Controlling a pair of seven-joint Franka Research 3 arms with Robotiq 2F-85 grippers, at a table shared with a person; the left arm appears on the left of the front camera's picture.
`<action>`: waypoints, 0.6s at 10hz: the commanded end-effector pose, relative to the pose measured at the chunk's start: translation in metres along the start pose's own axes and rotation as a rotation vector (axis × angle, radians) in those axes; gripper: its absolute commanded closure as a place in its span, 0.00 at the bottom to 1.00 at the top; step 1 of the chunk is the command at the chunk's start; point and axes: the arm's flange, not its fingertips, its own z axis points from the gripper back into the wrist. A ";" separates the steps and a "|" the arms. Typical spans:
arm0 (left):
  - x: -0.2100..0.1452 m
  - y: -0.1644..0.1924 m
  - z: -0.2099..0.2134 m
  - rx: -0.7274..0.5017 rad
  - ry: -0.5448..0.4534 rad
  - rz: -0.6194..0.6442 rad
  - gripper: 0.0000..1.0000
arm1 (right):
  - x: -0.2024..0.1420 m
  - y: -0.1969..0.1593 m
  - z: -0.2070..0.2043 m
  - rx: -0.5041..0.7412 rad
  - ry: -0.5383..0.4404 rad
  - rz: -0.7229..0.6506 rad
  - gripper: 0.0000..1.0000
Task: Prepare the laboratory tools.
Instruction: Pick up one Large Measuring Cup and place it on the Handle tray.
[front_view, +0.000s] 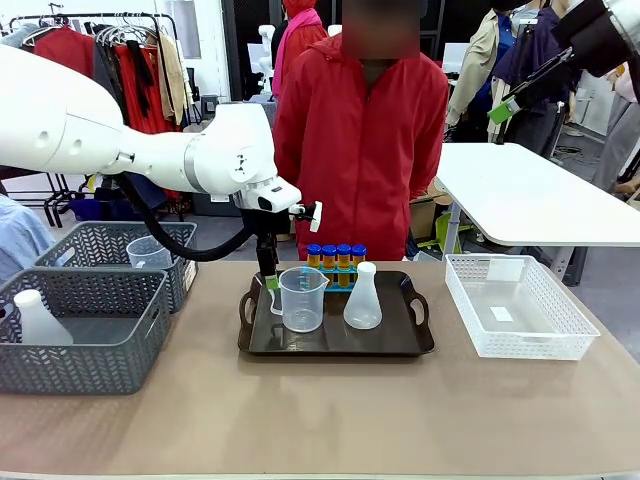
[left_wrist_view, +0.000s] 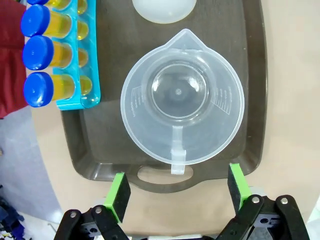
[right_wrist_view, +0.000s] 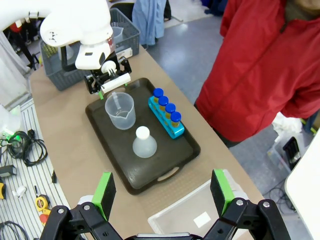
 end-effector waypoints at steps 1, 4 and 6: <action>-0.009 -0.009 0.006 -0.030 -0.041 -0.011 0.00 | 0.001 0.000 0.001 0.012 -0.015 0.007 0.00; -0.010 -0.009 0.013 -0.024 -0.049 -0.007 0.00 | 0.001 0.000 0.001 0.012 -0.015 0.007 0.00; -0.007 -0.009 0.015 -0.005 -0.028 -0.003 0.00 | 0.001 0.000 0.001 0.012 -0.015 0.007 0.00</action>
